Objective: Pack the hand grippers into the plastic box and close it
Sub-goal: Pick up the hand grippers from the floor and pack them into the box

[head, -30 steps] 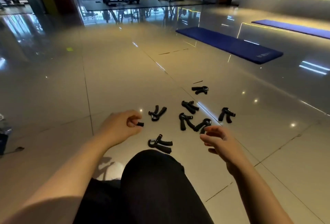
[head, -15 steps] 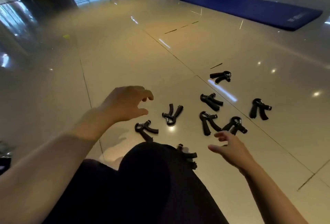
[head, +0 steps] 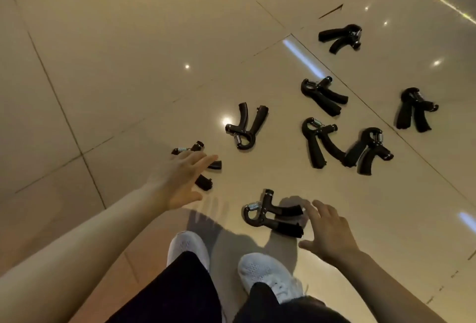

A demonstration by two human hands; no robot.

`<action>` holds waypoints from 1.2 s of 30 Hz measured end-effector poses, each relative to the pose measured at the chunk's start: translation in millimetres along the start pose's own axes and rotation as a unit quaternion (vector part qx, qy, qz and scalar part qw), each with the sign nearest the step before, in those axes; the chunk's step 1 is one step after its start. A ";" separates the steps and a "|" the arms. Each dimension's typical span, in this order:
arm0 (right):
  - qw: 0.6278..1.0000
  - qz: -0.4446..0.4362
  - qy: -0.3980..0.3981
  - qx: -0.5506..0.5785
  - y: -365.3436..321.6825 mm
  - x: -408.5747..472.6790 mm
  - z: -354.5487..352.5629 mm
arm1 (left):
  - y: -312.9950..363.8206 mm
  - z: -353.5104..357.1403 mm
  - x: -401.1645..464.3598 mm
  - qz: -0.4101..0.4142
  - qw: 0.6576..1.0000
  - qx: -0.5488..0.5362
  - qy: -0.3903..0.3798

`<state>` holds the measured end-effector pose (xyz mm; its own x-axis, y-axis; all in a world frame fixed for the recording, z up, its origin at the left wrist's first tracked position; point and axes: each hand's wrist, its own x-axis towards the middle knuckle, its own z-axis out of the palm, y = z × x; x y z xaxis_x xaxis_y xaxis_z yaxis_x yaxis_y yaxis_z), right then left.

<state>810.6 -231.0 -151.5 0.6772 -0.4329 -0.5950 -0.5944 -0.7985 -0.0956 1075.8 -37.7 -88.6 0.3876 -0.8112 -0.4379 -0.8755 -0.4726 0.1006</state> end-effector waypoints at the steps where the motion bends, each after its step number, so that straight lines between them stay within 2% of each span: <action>1: 1.000 -0.012 0.002 -0.029 -2.0 4.9 9.2 | -4.3 12.2 6.1 0.002 1.000 -0.006 0.006; 3: 0.996 -0.042 -0.001 -0.083 -4.6 13.8 23.0 | -13.5 32.7 19.4 -0.001 1.000 -0.013 0.017; 6: 0.993 -0.059 0.021 -0.102 1.1 31.2 41.9 | -27.6 58.1 36.2 -0.003 1.000 0.007 0.003; 11: 0.989 -0.080 0.044 -0.114 -3.8 45.8 41.6 | -54.3 86.2 55.2 0.070 0.996 0.046 0.037; 19: 0.987 -0.050 0.031 -0.149 9.2 48.8 36.2 | -57.5 103.3 90.3 0.160 0.984 0.059 0.054; 22: 0.990 -0.032 0.046 -0.129 14.5 38.0 32.4 | -50.0 94.8 91.3 0.174 0.983 0.047 0.037; 25: 0.990 -0.022 0.087 -0.104 23.7 20.2 23.6 | -27.6 88.0 85.6 0.191 0.980 0.024 0.053; 28: 0.990 0.007 0.124 -0.069 29.9 1.7 6.9 | 6.9 71.1 76.9 0.180 0.977 -0.059 0.096; 32: 0.990 0.063 0.125 -0.023 40.1 -28.8 -14.0 | 57.9 33.7 63.0 0.162 0.963 -0.171 0.132; 34: 0.988 0.082 0.128 -0.013 45.8 -47.2 -22.0 | 87.1 5.9 52.8 0.170 0.954 -0.205 0.135; 36: 0.981 0.115 0.154 0.028 57.6 -72.4 -30.4 | 118.5 -22.2 40.5 0.176 0.944 -0.217 0.177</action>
<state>740.6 -258.3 -89.6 0.6168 -0.7109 -0.3380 -0.7631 -0.6453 -0.0353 994.1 -134.3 -74.6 0.2349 -0.9720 0.0083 -0.7969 -0.1876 0.5743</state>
